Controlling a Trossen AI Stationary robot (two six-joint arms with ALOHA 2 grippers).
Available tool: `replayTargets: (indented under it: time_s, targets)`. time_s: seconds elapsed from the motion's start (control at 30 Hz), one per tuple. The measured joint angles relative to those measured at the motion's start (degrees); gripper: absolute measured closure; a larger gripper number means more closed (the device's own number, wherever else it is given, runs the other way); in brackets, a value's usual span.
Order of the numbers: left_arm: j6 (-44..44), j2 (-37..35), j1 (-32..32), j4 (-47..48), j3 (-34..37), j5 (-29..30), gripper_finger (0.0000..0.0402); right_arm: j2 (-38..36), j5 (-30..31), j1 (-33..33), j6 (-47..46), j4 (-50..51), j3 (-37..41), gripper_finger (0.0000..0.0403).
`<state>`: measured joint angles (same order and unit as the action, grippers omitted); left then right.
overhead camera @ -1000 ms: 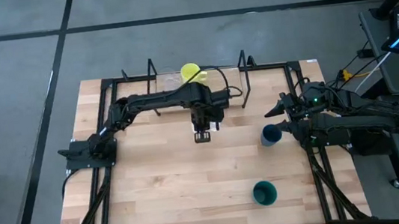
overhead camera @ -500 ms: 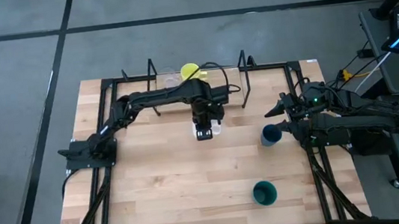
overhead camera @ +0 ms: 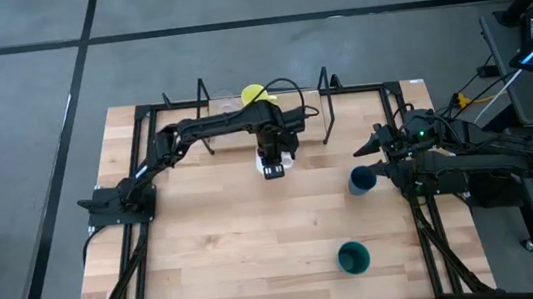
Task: Stack small to large cups/mugs on shelf
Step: Put the white mug on the shelf
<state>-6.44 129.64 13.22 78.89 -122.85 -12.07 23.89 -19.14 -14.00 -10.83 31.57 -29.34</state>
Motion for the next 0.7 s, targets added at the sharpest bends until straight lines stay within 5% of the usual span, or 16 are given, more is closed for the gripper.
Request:
replayTargets:
  time_s: [0.2, 0.5, 0.7]
  targets:
    - [-0.17, 0.00, 1.08, -0.02, 0.00, 2.51, 0.0401, 0.01, 0.00, -0.01, 0.00, 0.00, 0.00, 0.0121]
    - [1.70, -1.36, -0.93, 1.25, -0.07, -3.87, 0.0401, 0.00, 0.02, -0.02, 0.00, 0.00, -0.02, 0.0121]
    - [1.79, -2.53, -1.05, 2.11, 0.01, 3.36, 0.0401, -0.01, 0.02, 0.00, -0.02, 0.00, 0.00, 0.0121]
